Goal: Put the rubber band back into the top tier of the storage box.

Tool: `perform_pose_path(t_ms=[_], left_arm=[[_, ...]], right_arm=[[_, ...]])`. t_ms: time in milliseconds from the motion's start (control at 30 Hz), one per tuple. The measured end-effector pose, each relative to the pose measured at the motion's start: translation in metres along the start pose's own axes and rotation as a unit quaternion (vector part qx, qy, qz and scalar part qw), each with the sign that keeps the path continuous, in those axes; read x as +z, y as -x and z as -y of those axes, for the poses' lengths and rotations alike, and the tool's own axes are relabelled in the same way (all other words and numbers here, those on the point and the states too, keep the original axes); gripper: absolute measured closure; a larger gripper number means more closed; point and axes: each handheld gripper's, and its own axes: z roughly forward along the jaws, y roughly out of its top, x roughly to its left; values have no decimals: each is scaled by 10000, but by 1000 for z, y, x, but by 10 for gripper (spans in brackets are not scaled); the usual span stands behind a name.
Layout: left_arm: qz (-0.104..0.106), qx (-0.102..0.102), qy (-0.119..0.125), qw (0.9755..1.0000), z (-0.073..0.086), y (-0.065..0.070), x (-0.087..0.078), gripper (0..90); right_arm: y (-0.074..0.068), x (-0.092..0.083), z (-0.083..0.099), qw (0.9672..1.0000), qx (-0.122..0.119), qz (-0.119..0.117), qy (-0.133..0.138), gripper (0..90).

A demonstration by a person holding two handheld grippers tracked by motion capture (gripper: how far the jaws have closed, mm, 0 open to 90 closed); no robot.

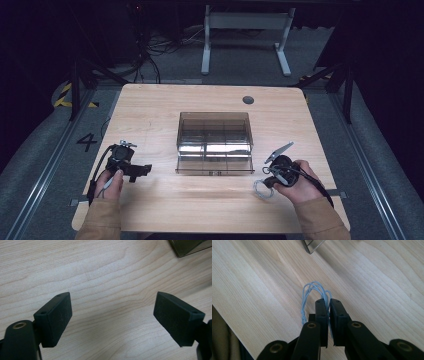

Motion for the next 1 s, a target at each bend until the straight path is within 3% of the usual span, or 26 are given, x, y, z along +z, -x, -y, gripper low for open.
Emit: perform_pose_path(t_ms=[1000], left_arm=[[-143, -27, -11, 9999, 0, -1, 2, 160]], right_arm=[[10, -45, -7, 9991, 64, 69, 414, 859]])
